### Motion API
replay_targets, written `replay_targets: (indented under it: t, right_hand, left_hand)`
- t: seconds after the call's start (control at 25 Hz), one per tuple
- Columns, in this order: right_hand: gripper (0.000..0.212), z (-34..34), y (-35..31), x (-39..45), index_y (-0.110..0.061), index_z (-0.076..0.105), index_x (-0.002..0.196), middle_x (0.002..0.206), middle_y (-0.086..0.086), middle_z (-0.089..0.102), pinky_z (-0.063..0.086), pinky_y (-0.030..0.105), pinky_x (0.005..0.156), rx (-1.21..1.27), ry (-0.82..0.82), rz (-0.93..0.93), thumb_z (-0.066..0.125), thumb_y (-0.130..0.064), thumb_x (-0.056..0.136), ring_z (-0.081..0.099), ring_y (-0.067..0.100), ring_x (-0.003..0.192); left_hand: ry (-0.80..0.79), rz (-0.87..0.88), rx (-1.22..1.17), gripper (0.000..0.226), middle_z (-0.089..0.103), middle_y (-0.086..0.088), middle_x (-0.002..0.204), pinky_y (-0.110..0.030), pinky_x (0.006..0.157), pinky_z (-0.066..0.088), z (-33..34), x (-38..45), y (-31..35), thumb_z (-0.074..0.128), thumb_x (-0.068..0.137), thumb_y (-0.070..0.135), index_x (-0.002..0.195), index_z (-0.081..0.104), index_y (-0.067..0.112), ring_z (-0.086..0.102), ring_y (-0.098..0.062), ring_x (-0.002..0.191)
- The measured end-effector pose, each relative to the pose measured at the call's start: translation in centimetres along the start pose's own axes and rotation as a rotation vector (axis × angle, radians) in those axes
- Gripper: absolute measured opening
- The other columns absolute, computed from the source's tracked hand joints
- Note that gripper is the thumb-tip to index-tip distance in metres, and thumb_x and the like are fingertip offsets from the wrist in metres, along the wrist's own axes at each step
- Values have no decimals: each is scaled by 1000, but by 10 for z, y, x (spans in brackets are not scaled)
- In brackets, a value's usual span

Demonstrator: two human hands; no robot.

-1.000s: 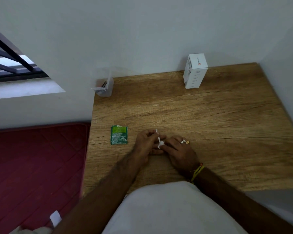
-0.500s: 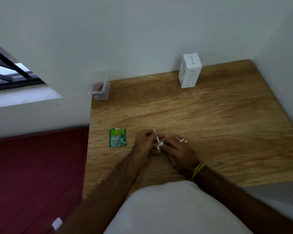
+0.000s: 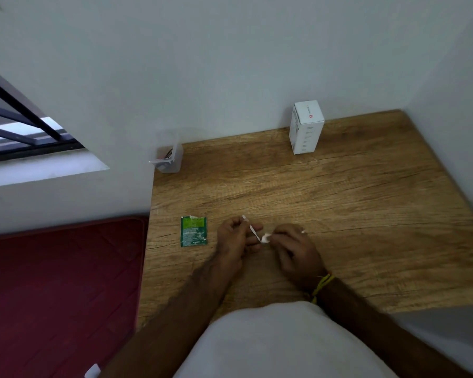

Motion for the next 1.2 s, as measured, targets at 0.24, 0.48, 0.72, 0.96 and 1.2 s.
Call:
replay_targets:
  t: [0.24, 0.48, 0.72, 0.96, 1.2]
  right_hand:
    - [14, -1, 9, 29, -13, 72, 93, 89, -4, 65, 50, 15, 74, 204, 160, 443, 69, -1, 86, 60, 2, 86]
    - [6, 24, 8, 74, -11, 74, 88, 85, -5, 67, 49, 14, 69, 341, 7, 628, 77, -12, 83, 61, 3, 79]
    - [5, 37, 19, 92, -11, 75, 89, 87, -3, 70, 51, 18, 72, 352, 19, 742, 74, -10, 84, 64, 6, 81]
    - [11, 45, 27, 92, -10, 76, 92, 93, 3, 73, 57, 32, 79, 275, 12, 806, 76, -16, 83, 68, 16, 87]
    - [11, 41, 25, 108, -10, 77, 91, 97, 4, 74, 52, 28, 83, 264, -87, 894, 75, -17, 83, 67, 17, 95]
  left_hand:
    - [83, 325, 248, 9, 76, -10, 86, -36, 58, 60, -22, -2, 6, 59, 98, 9, 108, 58, 9, 75, -29, 73]
    - [122, 561, 417, 4, 71, -2, 76, -22, 63, 55, -44, 0, 1, 58, 99, 13, 98, 60, 16, 66, -10, 67]
    - [111, 590, 509, 20, 70, 5, 83, -14, 67, 53, -45, 6, -2, 57, 99, 8, 114, 56, 21, 65, -3, 74]
    - [130, 627, 569, 16, 71, 8, 88, -17, 70, 57, -46, 4, 0, 64, 95, 13, 108, 63, 23, 67, 0, 80]
    - [178, 639, 552, 11, 69, 11, 86, -15, 69, 55, -46, 2, 2, 68, 92, 12, 100, 72, 19, 65, 2, 78]
Point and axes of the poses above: each hand's wrist, its own x-axis towards the middle knuckle, its own z-axis out of the palm, y = z × x, the point moved 3 cm from there along x, towards the middle knuckle
